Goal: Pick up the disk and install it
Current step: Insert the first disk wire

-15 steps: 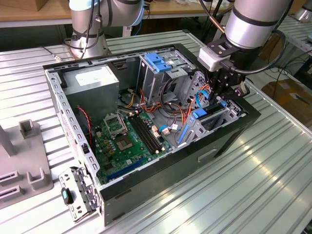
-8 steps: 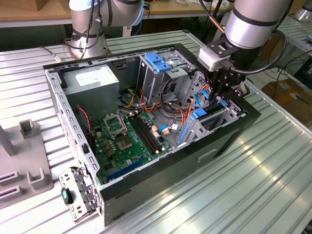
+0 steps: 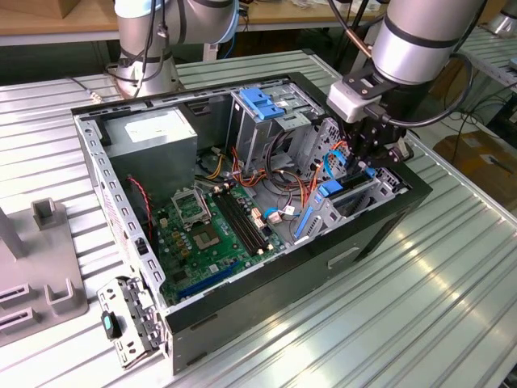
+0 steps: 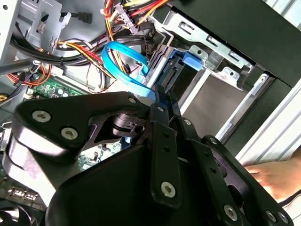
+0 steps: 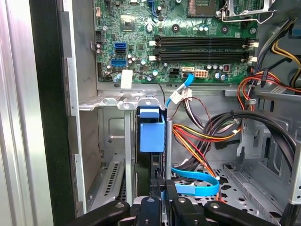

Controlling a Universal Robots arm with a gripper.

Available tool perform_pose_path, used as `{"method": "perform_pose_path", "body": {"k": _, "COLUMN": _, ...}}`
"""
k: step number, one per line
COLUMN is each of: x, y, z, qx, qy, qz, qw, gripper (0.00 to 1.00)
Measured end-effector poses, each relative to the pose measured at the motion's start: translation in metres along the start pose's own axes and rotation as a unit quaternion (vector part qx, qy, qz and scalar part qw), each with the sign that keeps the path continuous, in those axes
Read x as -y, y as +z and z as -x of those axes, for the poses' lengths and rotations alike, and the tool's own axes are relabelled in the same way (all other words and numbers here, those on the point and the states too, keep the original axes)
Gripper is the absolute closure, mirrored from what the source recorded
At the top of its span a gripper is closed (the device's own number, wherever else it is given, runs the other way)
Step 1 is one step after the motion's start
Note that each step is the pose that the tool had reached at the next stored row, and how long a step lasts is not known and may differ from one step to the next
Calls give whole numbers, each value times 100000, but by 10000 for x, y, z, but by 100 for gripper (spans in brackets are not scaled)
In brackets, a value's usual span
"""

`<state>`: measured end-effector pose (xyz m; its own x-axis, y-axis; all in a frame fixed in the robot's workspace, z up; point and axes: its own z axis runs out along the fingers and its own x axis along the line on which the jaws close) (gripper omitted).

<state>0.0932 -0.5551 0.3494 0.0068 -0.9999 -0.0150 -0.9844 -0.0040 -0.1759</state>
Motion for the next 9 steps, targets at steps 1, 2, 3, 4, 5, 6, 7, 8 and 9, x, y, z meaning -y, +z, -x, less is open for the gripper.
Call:
{"method": "perform_pose_path", "body": {"k": 1, "x": -7, "y": 4, "z": -3, "qx": 50, "qy": -120, "qz": -64, "qw": 100000, "gripper": 84}}
{"method": "perform_pose_path", "body": {"k": 2, "x": -12, "y": 5, "z": -4, "qx": 81, "qy": -223, "qz": -103, "qw": 100000, "gripper": 84}}
{"method": "perform_pose_path", "body": {"k": 3, "x": -13, "y": 4, "z": -4, "qx": 87, "qy": -285, "qz": -109, "qw": 99999, "gripper": 84}}
{"method": "perform_pose_path", "body": {"k": 4, "x": -13, "y": 4, "z": -5, "qx": 89, "qy": -307, "qz": -114, "qw": 99999, "gripper": 84}}
{"method": "perform_pose_path", "body": {"k": 5, "x": -16, "y": 4, "z": -5, "qx": 93, "qy": -302, "qz": -114, "qw": 99999, "gripper": 84}}
{"method": "perform_pose_path", "body": {"k": 6, "x": -17, "y": 4, "z": -5, "qx": 93, "qy": -300, "qz": -114, "qw": 99999, "gripper": 84}}
{"method": "perform_pose_path", "body": {"k": 7, "x": -18, "y": 5, "z": -5, "qx": 91, "qy": -302, "qz": -115, "qw": 99999, "gripper": 84}}
{"method": "perform_pose_path", "body": {"k": 8, "x": -21, "y": 6, "z": -5, "qx": 96, "qy": -299, "qz": -115, "qw": 99999, "gripper": 84}}
{"method": "perform_pose_path", "body": {"k": 9, "x": -23, "y": 8, "z": -5, "qx": 93, "qy": -303, "qz": -113, "qw": 99999, "gripper": 84}}
